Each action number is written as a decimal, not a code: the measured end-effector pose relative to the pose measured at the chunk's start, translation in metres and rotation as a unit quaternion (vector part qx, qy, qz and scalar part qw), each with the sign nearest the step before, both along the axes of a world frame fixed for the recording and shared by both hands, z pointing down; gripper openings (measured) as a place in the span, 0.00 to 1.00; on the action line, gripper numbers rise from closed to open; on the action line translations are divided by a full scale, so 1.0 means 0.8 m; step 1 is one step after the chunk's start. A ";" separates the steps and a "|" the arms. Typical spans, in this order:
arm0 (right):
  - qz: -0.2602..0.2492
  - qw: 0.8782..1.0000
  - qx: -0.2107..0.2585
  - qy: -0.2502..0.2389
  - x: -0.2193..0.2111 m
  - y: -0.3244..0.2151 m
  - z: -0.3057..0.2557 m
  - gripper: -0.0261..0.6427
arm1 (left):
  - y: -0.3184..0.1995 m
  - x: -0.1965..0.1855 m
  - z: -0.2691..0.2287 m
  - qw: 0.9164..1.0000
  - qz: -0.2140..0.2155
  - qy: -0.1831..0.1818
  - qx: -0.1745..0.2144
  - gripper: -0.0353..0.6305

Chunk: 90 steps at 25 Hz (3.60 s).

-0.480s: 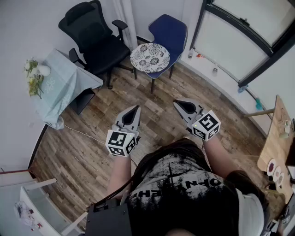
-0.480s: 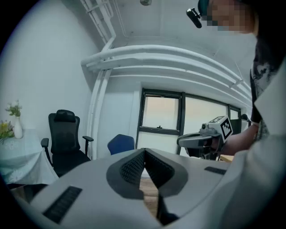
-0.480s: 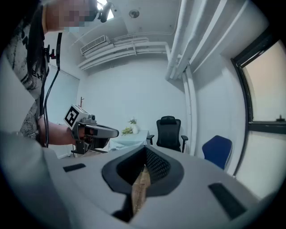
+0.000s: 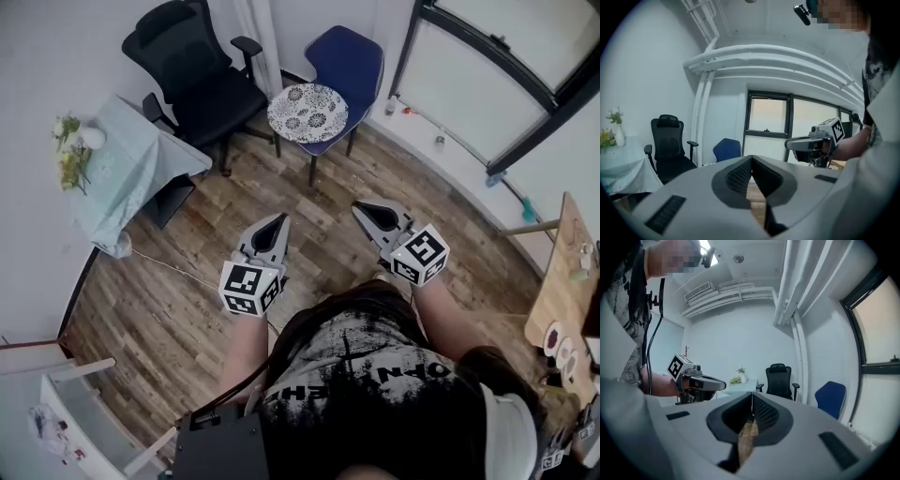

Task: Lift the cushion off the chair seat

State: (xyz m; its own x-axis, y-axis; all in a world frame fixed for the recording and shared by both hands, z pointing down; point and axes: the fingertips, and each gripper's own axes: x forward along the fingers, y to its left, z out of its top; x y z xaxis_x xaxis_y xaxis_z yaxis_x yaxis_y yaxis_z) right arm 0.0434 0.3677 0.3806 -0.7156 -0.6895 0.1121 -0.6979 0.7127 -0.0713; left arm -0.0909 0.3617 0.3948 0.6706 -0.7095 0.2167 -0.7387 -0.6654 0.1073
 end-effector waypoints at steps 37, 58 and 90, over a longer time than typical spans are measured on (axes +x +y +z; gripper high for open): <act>-0.030 0.999 -0.030 0.017 0.001 -0.108 0.027 0.06 | -0.100 0.010 0.032 0.999 -0.019 0.005 -0.032 0.07; -0.113 0.992 -0.029 0.036 0.094 -0.312 0.028 0.06 | -0.299 0.114 0.019 0.996 -0.080 0.005 -0.035 0.07; -0.087 0.995 -0.033 0.023 0.146 -0.460 0.049 0.06 | -0.450 0.182 0.040 0.998 -0.051 -0.002 -0.042 0.07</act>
State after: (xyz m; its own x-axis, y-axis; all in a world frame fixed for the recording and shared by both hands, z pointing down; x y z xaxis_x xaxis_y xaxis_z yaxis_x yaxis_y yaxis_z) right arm 0.1602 -0.0004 0.4201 -0.8169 -0.5450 0.1888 -0.5674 0.8182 -0.0932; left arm 0.0546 0.0016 0.4268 0.5950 -0.7529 0.2813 -0.8025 -0.5757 0.1567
